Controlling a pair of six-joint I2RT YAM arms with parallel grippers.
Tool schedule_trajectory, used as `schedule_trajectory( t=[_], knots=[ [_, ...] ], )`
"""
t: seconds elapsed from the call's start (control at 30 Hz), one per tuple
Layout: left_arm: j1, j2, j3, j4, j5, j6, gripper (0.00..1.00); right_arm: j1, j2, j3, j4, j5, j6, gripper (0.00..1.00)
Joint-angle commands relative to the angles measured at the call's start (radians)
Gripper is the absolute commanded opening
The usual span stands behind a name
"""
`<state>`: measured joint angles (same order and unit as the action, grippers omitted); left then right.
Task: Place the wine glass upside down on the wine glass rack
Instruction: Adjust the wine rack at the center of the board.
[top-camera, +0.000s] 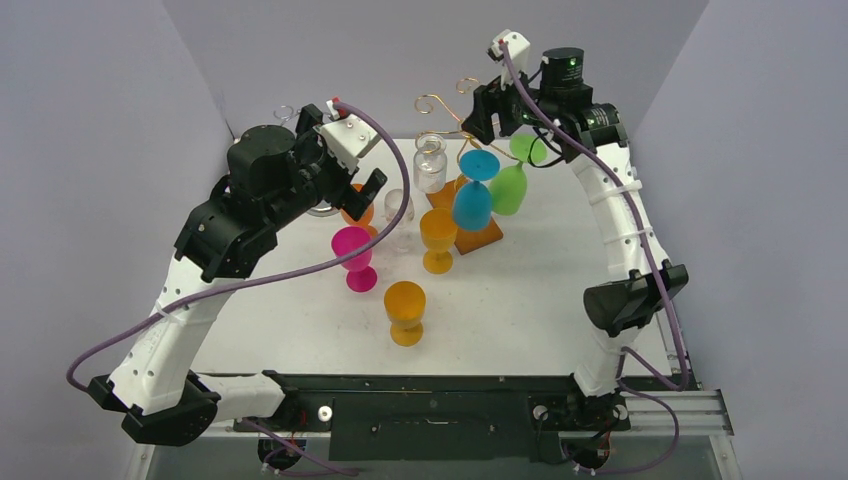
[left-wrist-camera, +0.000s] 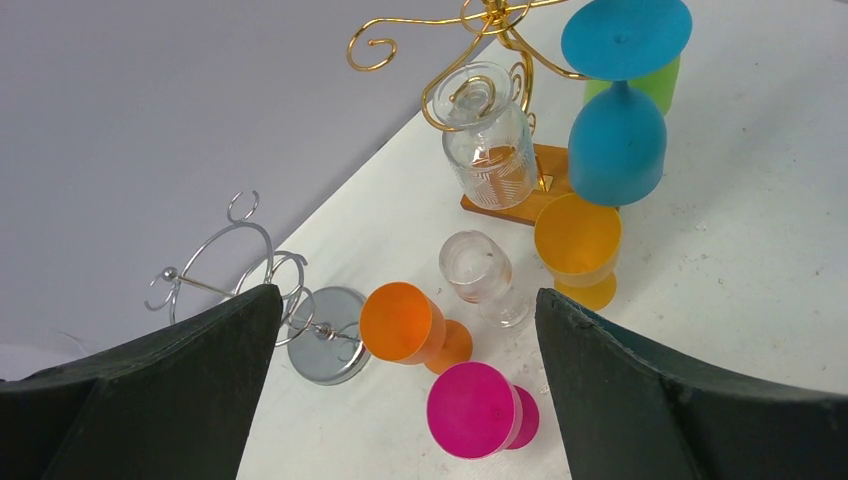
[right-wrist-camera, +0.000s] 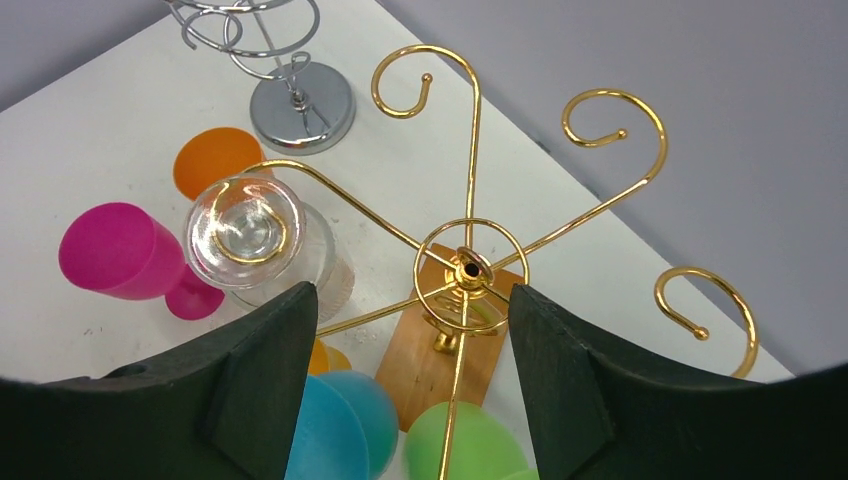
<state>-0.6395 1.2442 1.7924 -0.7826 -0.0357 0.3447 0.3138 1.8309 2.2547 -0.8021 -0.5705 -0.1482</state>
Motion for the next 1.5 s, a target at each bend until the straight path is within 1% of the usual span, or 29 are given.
schedule_trajectory(
  t=[0.0,0.2,0.43,0.77,0.9,1.07,1.17,1.2,1.3,1.47],
  knots=[
    [0.007,-0.024,0.005,0.028,0.006,-0.018,0.96,-0.007,0.044,0.029,0.01,-0.067,-0.075,0.64],
    [0.008,-0.028,0.016,0.013,0.002,-0.024,0.96,-0.009,0.08,0.042,0.037,-0.046,-0.109,0.59],
    [0.008,-0.03,0.025,0.007,-0.003,-0.026,0.96,-0.013,0.105,0.031,0.09,-0.059,-0.111,0.57],
    [0.009,-0.025,0.025,0.009,-0.005,-0.031,0.96,-0.022,0.123,0.03,0.059,-0.06,-0.169,0.47],
    [0.009,-0.025,0.03,0.006,-0.01,-0.034,0.96,-0.023,0.13,0.029,0.078,-0.058,-0.166,0.37],
    [0.009,-0.023,0.034,0.001,-0.017,-0.032,0.96,-0.022,0.144,0.028,0.107,-0.045,-0.147,0.12],
    [0.01,-0.018,0.04,-0.001,-0.018,-0.033,0.96,-0.021,0.144,0.021,0.12,-0.027,-0.133,0.01],
    [0.01,-0.017,0.042,0.001,-0.016,-0.033,0.96,-0.02,0.14,0.011,0.129,-0.017,-0.127,0.0],
    [0.011,-0.012,0.048,0.0,-0.014,-0.038,0.96,-0.01,0.11,-0.042,0.183,0.037,-0.104,0.0],
    [0.011,-0.015,0.05,-0.002,-0.016,-0.045,0.96,0.025,0.022,-0.156,0.273,0.223,-0.063,0.0]
  ],
)
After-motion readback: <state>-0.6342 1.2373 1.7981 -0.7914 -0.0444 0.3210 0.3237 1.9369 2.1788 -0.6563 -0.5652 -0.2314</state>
